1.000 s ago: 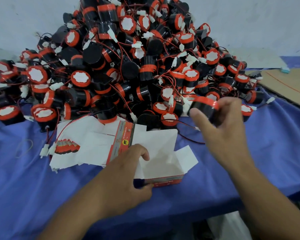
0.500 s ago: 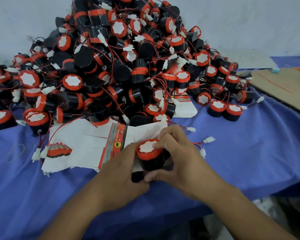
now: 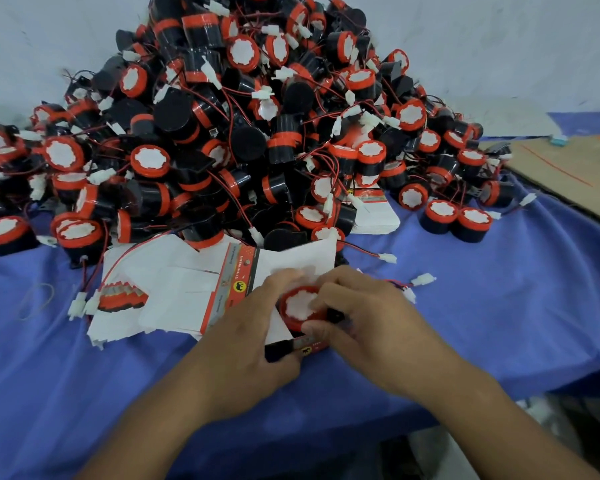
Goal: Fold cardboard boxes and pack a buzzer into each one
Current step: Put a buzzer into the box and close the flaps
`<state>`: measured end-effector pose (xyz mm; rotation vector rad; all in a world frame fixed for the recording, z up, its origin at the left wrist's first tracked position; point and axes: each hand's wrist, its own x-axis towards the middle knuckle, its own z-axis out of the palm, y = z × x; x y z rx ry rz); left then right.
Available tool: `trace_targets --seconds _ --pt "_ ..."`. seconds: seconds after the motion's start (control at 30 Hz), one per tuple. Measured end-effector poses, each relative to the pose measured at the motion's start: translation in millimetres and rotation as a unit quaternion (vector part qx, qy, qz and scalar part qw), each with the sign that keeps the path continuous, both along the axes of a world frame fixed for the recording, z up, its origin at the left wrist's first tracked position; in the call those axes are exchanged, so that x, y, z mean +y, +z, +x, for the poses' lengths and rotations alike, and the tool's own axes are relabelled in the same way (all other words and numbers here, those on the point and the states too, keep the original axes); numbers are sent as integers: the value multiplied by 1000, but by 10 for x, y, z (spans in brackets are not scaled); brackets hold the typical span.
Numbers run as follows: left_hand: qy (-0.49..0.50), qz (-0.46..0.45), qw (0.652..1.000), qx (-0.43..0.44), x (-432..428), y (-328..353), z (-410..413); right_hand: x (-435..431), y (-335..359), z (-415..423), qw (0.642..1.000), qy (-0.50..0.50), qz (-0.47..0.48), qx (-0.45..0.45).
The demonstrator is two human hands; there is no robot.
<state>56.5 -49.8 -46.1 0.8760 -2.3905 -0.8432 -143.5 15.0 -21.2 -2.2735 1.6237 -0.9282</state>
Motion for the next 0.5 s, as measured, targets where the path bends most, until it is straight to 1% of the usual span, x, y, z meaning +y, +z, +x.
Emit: trace_targets --seconds 0.07,0.17,0.33,0.43,0.5 --pt "-5 -15 1000 -17 1 -21 -2 -9 -15 0 1000 21 9 19" --pt "-4 -44 998 -50 5 -46 -7 -21 17 -12 999 15 30 23" --pt "0 -51 997 -62 11 -46 -12 1 118 -102 994 -2 48 95" --pt "-3 -53 995 -89 35 -24 -43 39 149 -128 992 -11 56 115" --pt "-4 -44 995 -91 43 -12 -63 46 177 -161 991 -4 70 114"
